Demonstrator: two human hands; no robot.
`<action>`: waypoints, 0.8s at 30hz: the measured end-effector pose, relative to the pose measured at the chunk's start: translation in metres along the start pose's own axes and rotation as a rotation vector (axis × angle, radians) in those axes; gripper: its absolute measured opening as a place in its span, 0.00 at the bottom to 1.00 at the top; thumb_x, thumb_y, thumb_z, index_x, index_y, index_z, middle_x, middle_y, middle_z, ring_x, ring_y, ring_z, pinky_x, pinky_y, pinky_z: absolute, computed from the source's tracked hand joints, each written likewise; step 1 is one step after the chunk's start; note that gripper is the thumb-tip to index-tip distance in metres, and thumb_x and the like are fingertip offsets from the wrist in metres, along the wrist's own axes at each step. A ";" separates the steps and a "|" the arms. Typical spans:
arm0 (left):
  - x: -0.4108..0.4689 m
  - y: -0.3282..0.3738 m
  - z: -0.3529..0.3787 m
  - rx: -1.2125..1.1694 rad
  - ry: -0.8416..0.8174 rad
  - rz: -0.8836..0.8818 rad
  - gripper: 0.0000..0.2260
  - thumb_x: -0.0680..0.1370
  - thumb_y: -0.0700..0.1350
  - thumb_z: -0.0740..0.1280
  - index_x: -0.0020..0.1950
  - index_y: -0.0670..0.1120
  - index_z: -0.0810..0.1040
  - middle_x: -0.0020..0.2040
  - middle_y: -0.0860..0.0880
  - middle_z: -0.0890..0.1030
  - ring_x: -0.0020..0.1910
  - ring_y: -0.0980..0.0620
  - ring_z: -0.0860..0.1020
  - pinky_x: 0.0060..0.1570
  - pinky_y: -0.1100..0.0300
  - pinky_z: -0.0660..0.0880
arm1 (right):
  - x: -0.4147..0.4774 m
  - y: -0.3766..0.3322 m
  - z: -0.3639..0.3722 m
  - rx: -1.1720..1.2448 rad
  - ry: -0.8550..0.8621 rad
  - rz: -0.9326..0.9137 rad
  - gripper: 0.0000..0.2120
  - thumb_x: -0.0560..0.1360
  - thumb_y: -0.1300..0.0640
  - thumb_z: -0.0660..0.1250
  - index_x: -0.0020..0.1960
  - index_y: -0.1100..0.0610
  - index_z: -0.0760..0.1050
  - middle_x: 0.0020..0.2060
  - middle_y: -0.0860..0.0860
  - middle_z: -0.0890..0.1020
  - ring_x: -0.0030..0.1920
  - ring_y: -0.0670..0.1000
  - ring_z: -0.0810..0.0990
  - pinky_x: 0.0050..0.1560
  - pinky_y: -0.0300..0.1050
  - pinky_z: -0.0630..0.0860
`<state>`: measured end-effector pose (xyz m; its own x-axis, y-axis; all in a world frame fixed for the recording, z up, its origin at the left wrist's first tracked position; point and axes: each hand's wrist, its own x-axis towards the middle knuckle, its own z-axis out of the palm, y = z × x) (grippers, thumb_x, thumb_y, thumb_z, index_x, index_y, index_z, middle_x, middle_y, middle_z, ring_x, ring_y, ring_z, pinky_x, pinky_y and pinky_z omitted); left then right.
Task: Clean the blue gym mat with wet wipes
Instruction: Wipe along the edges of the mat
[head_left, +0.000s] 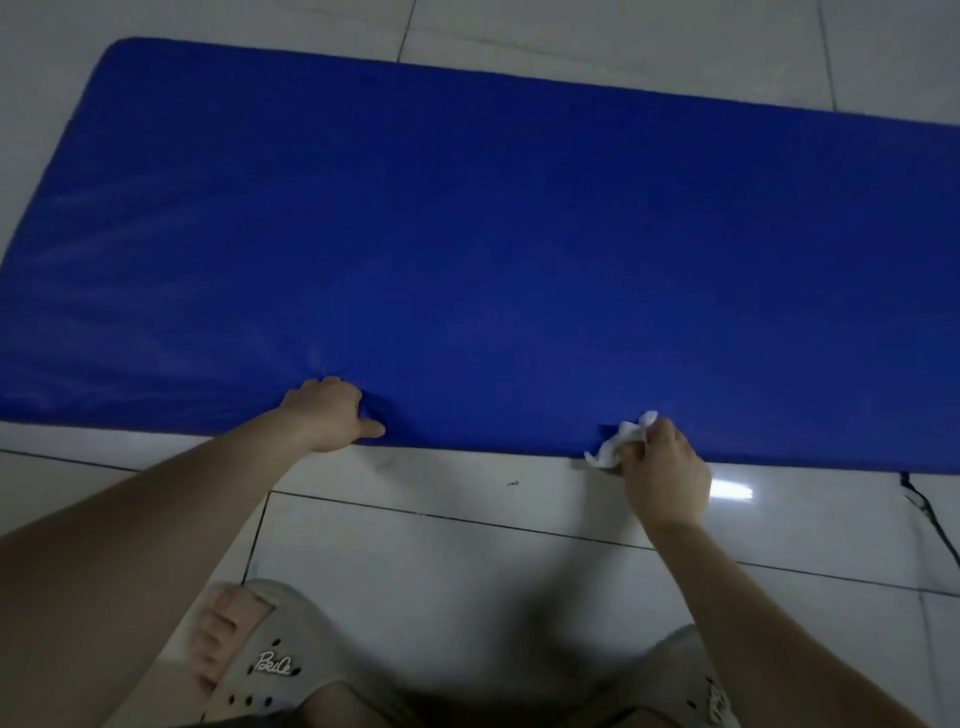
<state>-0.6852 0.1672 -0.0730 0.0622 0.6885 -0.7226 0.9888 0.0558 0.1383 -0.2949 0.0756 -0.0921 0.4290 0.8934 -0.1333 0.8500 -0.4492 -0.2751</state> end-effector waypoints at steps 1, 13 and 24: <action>0.000 0.001 0.000 0.008 -0.001 -0.001 0.19 0.78 0.63 0.67 0.55 0.49 0.76 0.55 0.50 0.77 0.57 0.45 0.76 0.60 0.47 0.76 | -0.002 -0.005 0.002 0.039 -0.011 0.018 0.08 0.81 0.52 0.61 0.46 0.55 0.68 0.41 0.56 0.81 0.38 0.57 0.78 0.38 0.46 0.66; 0.006 0.001 0.000 0.022 -0.007 -0.045 0.20 0.76 0.64 0.69 0.41 0.48 0.71 0.44 0.48 0.75 0.49 0.44 0.76 0.46 0.52 0.72 | -0.074 -0.183 0.067 0.020 -0.302 -0.510 0.13 0.81 0.55 0.60 0.64 0.59 0.72 0.49 0.55 0.81 0.44 0.56 0.82 0.38 0.47 0.73; 0.007 0.001 0.001 0.002 -0.020 -0.028 0.18 0.76 0.63 0.69 0.42 0.50 0.71 0.46 0.50 0.75 0.51 0.46 0.77 0.49 0.53 0.76 | -0.008 0.007 -0.001 0.020 -0.014 0.206 0.11 0.80 0.51 0.63 0.44 0.56 0.68 0.41 0.57 0.80 0.36 0.55 0.73 0.36 0.47 0.66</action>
<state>-0.6841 0.1710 -0.0785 0.0374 0.6719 -0.7397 0.9905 0.0730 0.1164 -0.2919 0.0650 -0.0919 0.5888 0.7828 -0.2014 0.7384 -0.6223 -0.2597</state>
